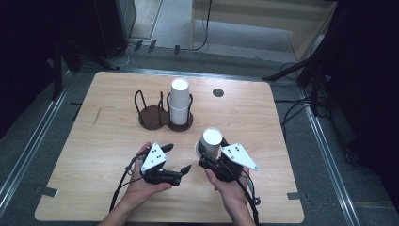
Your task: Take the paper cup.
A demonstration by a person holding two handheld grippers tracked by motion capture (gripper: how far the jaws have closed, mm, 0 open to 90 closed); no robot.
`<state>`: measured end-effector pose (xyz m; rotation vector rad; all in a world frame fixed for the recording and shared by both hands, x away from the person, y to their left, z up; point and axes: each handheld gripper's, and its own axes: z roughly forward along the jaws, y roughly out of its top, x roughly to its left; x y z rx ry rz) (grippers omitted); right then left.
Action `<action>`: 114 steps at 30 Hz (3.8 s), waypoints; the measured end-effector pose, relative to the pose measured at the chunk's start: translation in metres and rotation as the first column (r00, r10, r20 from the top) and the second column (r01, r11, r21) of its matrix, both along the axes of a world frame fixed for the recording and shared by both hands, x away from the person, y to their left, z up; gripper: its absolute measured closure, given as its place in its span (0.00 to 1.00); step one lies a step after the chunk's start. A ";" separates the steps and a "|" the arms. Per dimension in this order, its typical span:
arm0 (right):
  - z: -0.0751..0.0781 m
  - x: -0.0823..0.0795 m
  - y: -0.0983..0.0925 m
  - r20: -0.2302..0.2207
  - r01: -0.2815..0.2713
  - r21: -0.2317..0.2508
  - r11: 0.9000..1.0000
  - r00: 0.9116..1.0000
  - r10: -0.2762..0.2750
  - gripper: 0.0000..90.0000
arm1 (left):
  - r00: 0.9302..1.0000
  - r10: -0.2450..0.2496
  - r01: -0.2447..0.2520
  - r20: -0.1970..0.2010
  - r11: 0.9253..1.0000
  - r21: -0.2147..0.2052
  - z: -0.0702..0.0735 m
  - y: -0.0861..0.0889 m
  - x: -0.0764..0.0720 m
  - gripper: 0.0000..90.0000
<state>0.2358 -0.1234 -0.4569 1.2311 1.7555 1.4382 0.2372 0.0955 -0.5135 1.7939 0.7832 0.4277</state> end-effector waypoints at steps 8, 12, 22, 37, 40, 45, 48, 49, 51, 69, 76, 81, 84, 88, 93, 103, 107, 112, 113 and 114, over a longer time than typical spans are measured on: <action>-0.002 -0.004 0.008 -0.011 -0.029 0.014 0.999 1.000 0.029 0.34 | 1.000 -0.011 0.011 0.024 1.000 0.004 -0.002 -0.007 -0.003 0.07; -0.003 -0.006 0.013 -0.017 -0.053 0.017 0.998 0.998 0.053 0.34 | 1.000 -0.018 0.018 0.021 1.000 0.011 -0.004 -0.009 -0.003 0.07; -0.006 -0.010 0.021 -0.042 -0.104 0.026 0.994 0.994 0.105 0.34 | 0.999 -0.033 0.032 0.041 0.999 0.026 -0.007 -0.014 -0.003 0.09; -0.010 -0.011 0.027 -0.065 -0.148 0.031 0.989 0.987 0.149 0.33 | 0.998 -0.035 0.034 0.054 0.999 0.026 -0.009 -0.014 -0.003 0.18; -0.009 -0.011 0.026 -0.070 -0.146 0.035 0.989 0.986 0.149 0.32 | 0.998 -0.034 0.034 0.047 0.999 0.018 -0.008 -0.015 -0.003 0.20; -0.008 -0.010 0.023 -0.069 -0.145 0.051 0.988 0.986 0.149 0.30 | 0.999 -0.032 0.031 0.039 0.999 0.007 -0.007 -0.015 -0.004 0.23; -0.009 -0.009 0.024 -0.084 -0.125 0.038 0.991 0.988 0.128 0.28 | 0.999 -0.033 0.033 0.040 0.999 0.001 -0.007 -0.016 -0.005 0.25; -0.010 -0.009 0.026 -0.090 -0.143 0.032 0.989 0.985 0.145 0.26 | 0.999 -0.034 0.034 0.039 0.999 -0.001 -0.007 -0.016 -0.004 0.25; -0.011 -0.008 0.027 -0.094 -0.147 0.028 0.989 0.984 0.149 0.26 | 0.999 -0.033 0.033 0.040 0.999 -0.004 -0.007 -0.016 -0.004 0.25; -0.016 -0.007 0.030 -0.123 -0.145 0.011 0.989 0.982 0.146 0.18 | 0.998 0.001 0.001 0.066 1.000 -0.024 -0.006 -0.016 -0.007 0.35; -0.018 -0.005 0.030 -0.151 -0.152 0.009 0.988 0.977 0.151 0.15 | 0.998 -0.001 0.003 0.068 0.999 -0.036 -0.007 -0.015 -0.007 0.39; -0.019 -0.003 0.030 -0.171 -0.155 0.018 0.988 0.973 0.155 0.15 | 0.997 0.004 -0.002 0.072 1.000 -0.029 -0.008 -0.015 -0.006 0.40; -0.020 -0.003 0.029 -0.173 -0.163 0.022 0.986 0.971 0.164 0.18 | 0.997 0.008 -0.006 0.077 1.000 -0.022 -0.009 -0.016 -0.007 0.37; -0.017 -0.005 0.027 -0.152 -0.149 0.010 0.989 0.977 0.149 0.27 | 0.999 -0.008 0.009 0.046 1.000 -0.022 -0.009 -0.017 -0.005 0.25; -0.013 -0.008 0.026 -0.116 -0.152 -0.030 0.988 0.982 0.148 0.35 | 1.000 -0.014 0.013 0.024 1.000 0.017 -0.008 -0.015 -0.003 0.23; 0.002 -0.005 0.009 -0.035 -0.093 -0.087 0.992 0.995 0.091 0.35 | 1.000 0.020 -0.020 -0.013 1.000 -0.005 -0.001 0.008 0.007 0.18; 0.000 -0.006 0.008 0.031 -0.036 -0.207 0.978 0.999 0.044 0.35 | 0.999 0.036 -0.038 -0.031 0.998 -0.045 0.006 0.021 0.011 0.17; -0.008 -0.008 0.017 0.113 0.024 -0.369 0.929 0.993 0.019 0.35 | 0.999 0.028 -0.031 -0.043 0.998 -0.062 0.015 0.029 0.012 0.17; -0.010 -0.008 0.018 0.121 0.028 -0.389 0.921 0.992 0.021 0.35 | 0.998 0.025 -0.028 -0.050 0.997 -0.067 0.016 0.029 0.012 0.17; -0.012 -0.008 0.020 0.131 0.035 -0.415 0.909 0.991 0.022 0.35 | 0.998 0.024 -0.028 -0.056 0.997 -0.073 0.017 0.030 0.012 0.17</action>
